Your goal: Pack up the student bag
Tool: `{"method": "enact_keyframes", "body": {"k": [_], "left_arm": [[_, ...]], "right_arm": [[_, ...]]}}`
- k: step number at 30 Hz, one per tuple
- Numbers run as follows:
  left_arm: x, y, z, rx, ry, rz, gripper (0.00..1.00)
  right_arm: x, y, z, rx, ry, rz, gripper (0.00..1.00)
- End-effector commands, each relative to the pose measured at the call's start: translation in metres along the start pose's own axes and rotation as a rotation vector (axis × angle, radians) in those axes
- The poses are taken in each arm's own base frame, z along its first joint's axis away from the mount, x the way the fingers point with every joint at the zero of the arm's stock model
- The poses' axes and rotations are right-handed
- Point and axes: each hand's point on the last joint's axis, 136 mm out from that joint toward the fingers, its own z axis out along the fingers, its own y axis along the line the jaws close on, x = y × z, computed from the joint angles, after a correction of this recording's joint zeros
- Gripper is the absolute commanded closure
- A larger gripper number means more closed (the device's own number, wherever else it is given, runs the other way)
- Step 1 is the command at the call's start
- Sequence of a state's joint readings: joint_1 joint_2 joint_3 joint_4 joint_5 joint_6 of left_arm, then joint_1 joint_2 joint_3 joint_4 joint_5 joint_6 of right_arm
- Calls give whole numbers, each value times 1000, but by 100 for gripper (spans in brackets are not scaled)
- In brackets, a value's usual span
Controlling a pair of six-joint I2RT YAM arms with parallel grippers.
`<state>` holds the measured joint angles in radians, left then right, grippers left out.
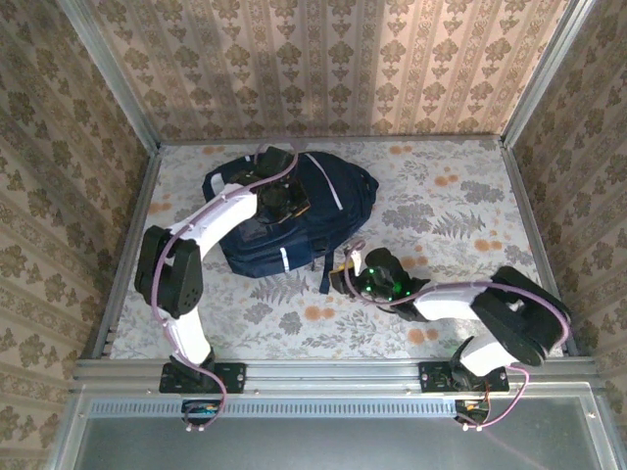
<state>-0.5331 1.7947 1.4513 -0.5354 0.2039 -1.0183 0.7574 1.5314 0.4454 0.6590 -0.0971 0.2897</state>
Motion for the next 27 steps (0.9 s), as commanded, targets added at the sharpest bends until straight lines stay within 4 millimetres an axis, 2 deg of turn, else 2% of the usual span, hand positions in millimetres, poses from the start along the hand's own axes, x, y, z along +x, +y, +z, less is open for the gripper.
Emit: {"method": "enact_keyframes", "body": {"k": [1, 6, 10, 18, 27], "left_arm": [[-16, -33, -39, 147, -77, -8, 100], [-18, -41, -58, 200, -91, -21, 100], [-20, -44, -68, 238, -95, -34, 100], [-21, -45, -74, 275, -75, -62, 100], [-20, -47, -83, 303, -76, -70, 100]], "right_arm": [[-32, 22, 14, -101, -144, -107, 58], [-37, 19, 25, -93, -236, -168, 58], [-31, 15, 36, -77, -241, -233, 58], [-15, 5, 52, -45, -204, -300, 49], [-11, -9, 70, 19, -187, -328, 50]]}}
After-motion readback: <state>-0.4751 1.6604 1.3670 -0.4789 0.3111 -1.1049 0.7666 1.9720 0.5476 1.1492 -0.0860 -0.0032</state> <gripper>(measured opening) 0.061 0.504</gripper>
